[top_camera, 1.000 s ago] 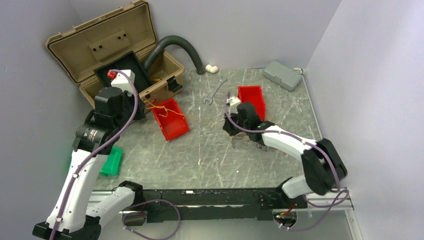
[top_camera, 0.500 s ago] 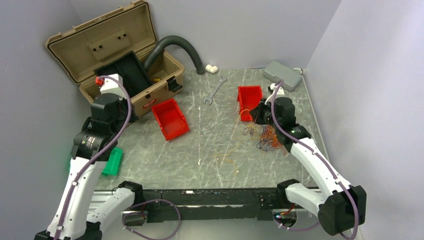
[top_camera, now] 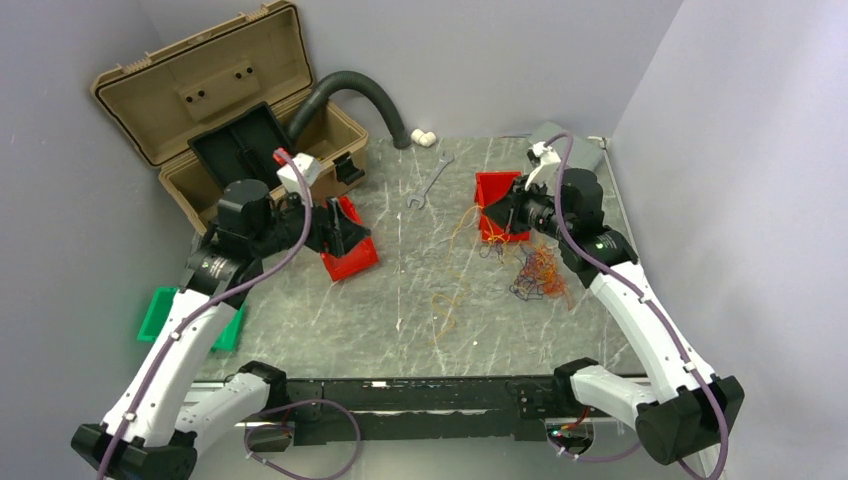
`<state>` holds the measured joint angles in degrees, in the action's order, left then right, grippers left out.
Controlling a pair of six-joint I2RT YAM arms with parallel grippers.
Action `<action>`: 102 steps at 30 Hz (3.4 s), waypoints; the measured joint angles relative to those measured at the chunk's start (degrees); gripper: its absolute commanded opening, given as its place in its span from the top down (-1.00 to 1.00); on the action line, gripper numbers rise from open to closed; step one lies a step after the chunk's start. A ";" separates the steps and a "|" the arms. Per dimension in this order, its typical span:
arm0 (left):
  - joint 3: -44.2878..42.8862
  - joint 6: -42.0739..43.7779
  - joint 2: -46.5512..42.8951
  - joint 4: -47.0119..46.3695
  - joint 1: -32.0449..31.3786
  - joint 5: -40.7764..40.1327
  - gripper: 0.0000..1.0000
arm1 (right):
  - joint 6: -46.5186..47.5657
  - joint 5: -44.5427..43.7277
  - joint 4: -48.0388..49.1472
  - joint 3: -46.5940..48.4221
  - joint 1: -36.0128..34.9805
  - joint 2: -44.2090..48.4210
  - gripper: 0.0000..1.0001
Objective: Untangle the cables
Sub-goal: Untie the cable.
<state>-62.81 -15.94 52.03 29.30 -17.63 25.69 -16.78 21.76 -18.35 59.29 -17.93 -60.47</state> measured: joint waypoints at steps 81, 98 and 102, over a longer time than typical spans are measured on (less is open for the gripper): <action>5.84 -2.89 21.29 -24.68 -22.58 4.59 1.00 | 6.97 -16.74 18.82 -21.24 -17.59 -4.13 -0.26; 7.23 -3.61 5.27 -13.16 -16.85 -14.69 1.00 | -14.69 -38.66 13.60 -28.52 -9.64 -5.25 0.38; 8.87 -5.33 0.74 -10.47 -9.25 -16.17 1.00 | -18.10 -39.50 9.81 -31.76 -4.85 -2.64 0.31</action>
<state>-53.93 -21.28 52.77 18.83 -26.87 9.52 -34.87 -17.74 -8.54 27.53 -22.79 -63.11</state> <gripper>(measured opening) 0.014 0.323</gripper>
